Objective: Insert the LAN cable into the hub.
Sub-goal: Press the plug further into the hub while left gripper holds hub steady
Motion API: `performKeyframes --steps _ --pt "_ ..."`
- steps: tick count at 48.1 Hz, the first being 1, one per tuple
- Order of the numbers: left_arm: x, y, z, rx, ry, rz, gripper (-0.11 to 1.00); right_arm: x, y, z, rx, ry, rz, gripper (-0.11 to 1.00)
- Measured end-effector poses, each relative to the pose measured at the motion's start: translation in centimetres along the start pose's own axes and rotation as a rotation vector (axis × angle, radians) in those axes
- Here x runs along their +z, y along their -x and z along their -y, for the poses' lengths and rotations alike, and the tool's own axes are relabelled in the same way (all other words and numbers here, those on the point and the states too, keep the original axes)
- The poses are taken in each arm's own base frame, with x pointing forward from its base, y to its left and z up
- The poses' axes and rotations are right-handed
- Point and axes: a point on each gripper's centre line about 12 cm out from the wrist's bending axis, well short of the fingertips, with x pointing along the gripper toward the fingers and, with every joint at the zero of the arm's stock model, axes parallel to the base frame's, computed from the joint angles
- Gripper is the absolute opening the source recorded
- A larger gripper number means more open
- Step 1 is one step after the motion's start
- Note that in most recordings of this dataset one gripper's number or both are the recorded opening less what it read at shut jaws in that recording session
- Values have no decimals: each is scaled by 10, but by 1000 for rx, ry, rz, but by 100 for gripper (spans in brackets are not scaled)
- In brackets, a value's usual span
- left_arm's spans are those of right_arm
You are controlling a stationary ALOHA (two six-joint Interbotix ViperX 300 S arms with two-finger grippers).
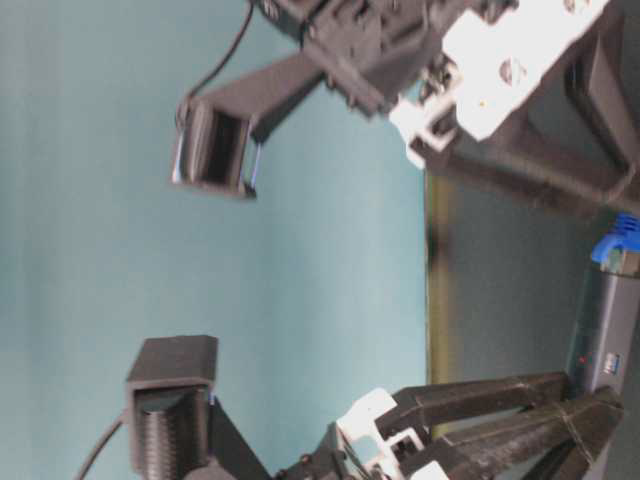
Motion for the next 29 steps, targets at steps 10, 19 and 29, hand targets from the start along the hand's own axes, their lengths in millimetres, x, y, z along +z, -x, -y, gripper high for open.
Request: performKeyframes --steps 10,19,29 --pt "-6 -4 -6 12 33 -20 29 0 30 1 15 -25 88 84" --pt "-10 -8 -15 30 72 -30 74 -3 50 2 23 -36 144 84" --pt "-15 -9 -15 31 73 -36 80 -2 69 6 23 -43 186 84"
